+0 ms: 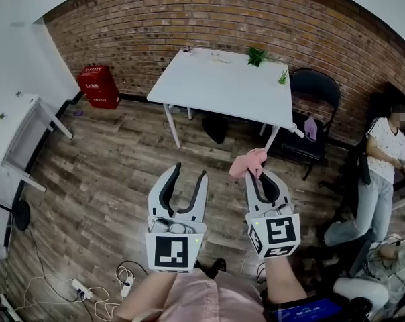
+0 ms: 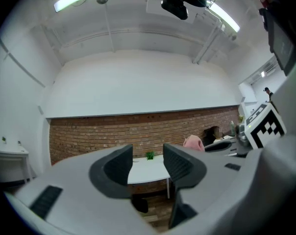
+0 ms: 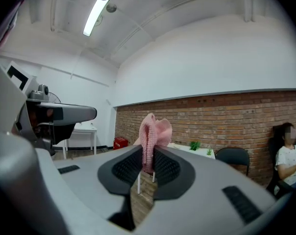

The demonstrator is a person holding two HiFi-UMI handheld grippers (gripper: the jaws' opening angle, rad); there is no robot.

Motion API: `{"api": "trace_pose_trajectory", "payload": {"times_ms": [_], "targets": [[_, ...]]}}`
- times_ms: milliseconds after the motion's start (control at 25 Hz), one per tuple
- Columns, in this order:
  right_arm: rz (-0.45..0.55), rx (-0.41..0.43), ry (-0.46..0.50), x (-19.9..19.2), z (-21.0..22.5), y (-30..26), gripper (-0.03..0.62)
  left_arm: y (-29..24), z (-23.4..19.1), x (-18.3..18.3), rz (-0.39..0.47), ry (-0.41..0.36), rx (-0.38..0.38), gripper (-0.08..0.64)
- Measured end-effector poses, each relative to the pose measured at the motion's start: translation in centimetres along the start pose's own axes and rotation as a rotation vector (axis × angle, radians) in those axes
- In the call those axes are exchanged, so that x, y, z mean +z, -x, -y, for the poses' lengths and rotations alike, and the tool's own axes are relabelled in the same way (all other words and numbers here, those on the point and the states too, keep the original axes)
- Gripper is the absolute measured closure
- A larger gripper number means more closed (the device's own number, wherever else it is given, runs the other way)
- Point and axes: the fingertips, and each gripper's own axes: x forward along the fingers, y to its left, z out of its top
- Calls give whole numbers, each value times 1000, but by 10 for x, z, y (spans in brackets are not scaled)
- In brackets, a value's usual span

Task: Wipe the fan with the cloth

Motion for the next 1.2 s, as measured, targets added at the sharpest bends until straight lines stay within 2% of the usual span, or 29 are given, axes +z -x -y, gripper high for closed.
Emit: {"api": "trace_pose_trajectory", "payload": {"times_ms": [120,280,560,720,920,1040,1200], "targets": [[-16,0,-2,-8,12,-2,534,-2,0,-9,-12,-6,22,371],[-55,7,-8,-20,20,-23,534,-23,-7,-24,-35,14,12,371],[-78,13,-21,-36,43,-122,534,-112,-56,-61,-48,15,5,371],[-97,8,-20,-26,47,-192,534,-170,-103,-68,-34,49,3,371],[-64,-13,9,1,62,-267,534,-238,-149,-60,13,45,-13,371],[-43,-30,19,18,69,-300,534,-268,-170,-56,26,38,-25,370],[-43,-61,13,23,82,-330,534,-301,-182,-59,27,41,-55,368]]}}
